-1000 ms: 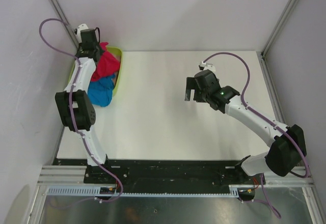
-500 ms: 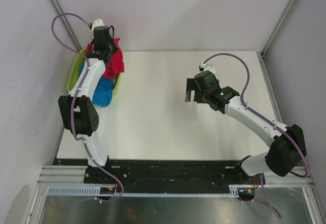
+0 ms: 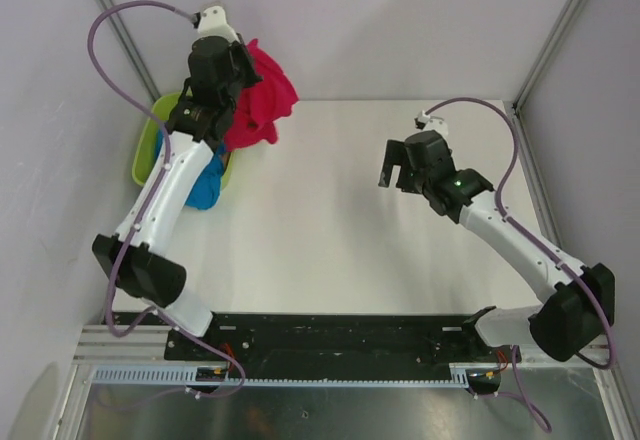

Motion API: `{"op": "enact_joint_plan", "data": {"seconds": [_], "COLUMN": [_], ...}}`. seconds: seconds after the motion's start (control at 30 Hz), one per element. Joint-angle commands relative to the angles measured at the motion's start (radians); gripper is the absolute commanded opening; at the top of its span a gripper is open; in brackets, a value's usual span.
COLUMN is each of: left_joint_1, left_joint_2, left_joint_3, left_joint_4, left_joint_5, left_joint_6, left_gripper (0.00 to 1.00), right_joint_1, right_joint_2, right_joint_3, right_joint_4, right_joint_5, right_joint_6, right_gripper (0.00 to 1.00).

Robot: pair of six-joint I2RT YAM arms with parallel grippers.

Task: Fold and stack the t-shirts
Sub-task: Move the tshirt to the center of the board, then flatten out the tshirt

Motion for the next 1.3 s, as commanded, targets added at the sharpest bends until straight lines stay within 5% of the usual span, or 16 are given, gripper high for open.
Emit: {"op": "enact_joint_plan", "data": {"seconds": [0.0,0.33,0.37,0.5,0.6,0.7,0.9,1.27], "left_joint_1": [-0.124,-0.372,-0.378,-0.384,-0.381,-0.365,-0.316,-0.184], "left_joint_2": [-0.123,-0.176,-0.159,-0.107,-0.157,-0.237,-0.37,-0.488], "left_joint_3": [0.009,-0.322,-0.354,-0.448,-0.519,-0.59,-0.764,-0.94], "left_joint_4": [0.066,0.068,0.067,0.064,0.061,0.032,-0.038,-0.069], "left_joint_5": [0.005,0.096,0.124,0.242,0.243,0.214,0.097,0.117], "left_joint_6": [0.048,-0.051,-0.066,-0.088,-0.087,-0.113,-0.186,-0.23], "left_gripper": [0.0,0.01,0.1,0.73,0.95,0.99,0.89,0.83], "right_joint_1": [-0.027,-0.058,-0.059,-0.064,-0.059,-0.039,0.075,0.348], "right_joint_2": [-0.077,-0.149,-0.15,-0.143,-0.144,-0.139,-0.076,0.218], "right_joint_3": [0.003,-0.018,-0.03,-0.082,-0.119,-0.154,-0.165,-0.11], "right_joint_4": [0.04,-0.02,-0.022,-0.022,-0.02,0.001,0.056,0.233], "right_joint_5": [0.019,0.09,0.092,0.076,0.053,0.037,0.018,0.007], "right_joint_6": [-0.002,0.023,0.025,0.043,0.058,0.067,0.098,0.221], "right_gripper": [0.98,0.98,0.98,0.98,0.98,0.98,0.95,0.82]}}
